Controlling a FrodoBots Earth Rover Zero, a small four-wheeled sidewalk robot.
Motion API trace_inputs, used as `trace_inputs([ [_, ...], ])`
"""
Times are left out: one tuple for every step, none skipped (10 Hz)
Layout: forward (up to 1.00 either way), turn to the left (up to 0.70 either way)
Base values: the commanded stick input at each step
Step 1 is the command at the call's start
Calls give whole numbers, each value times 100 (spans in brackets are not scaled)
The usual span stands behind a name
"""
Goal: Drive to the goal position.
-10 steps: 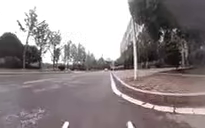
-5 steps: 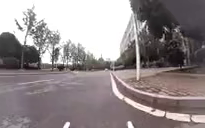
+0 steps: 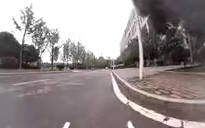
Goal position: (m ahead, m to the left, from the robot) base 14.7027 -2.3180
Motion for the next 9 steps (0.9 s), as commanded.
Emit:
trace_inputs([
  [60,0],
  [60,0],
  [60,0],
  [60,0],
  [60,0],
  [60,0],
  [60,0],
  [60,0],
  [60,0],
])
